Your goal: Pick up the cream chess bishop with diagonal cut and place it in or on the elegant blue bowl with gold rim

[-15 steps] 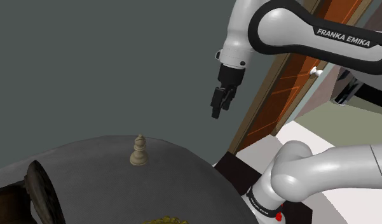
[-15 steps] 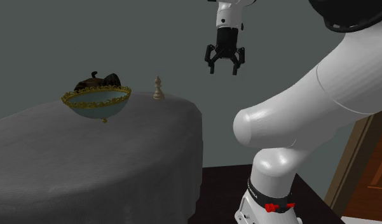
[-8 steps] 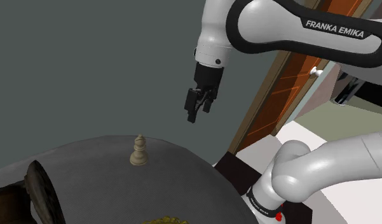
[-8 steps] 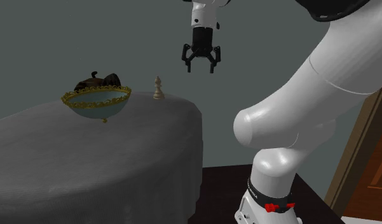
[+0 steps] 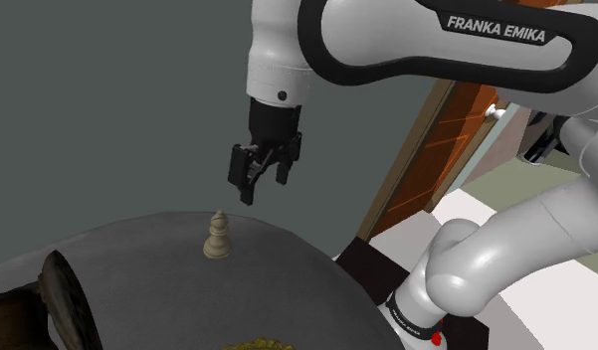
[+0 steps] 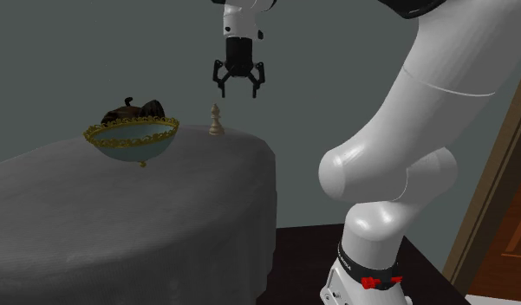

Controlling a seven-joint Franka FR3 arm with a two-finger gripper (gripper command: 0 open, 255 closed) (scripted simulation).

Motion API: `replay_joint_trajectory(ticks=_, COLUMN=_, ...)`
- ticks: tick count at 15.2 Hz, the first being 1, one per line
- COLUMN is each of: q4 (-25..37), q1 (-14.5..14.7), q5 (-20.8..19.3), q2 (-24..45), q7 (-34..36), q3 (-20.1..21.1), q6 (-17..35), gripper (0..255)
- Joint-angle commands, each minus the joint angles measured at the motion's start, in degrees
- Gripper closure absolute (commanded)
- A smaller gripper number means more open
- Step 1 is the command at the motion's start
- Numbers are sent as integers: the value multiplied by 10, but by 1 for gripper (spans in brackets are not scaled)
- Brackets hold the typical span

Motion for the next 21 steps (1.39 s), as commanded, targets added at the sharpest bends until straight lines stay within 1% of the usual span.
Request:
replay_joint_trajectory(ticks=1, q4=36, q1=1, q5=-10, q2=39, q7=34, q3=26, q6=8, gripper=0)
replay_joint_trajectory(ticks=5, q4=114, q1=7, q5=-47, q2=126, q7=103, q3=76, q6=17, gripper=0)
replay_joint_trajectory(ticks=13, q4=50, q1=11, q5=-42, q2=119, q7=99, q3=79, q6=75, gripper=0)
replay_joint_trajectory(ticks=21, q4=50, q1=11, q5=-42, q2=119, q7=99, q3=79, q6=75, gripper=0)
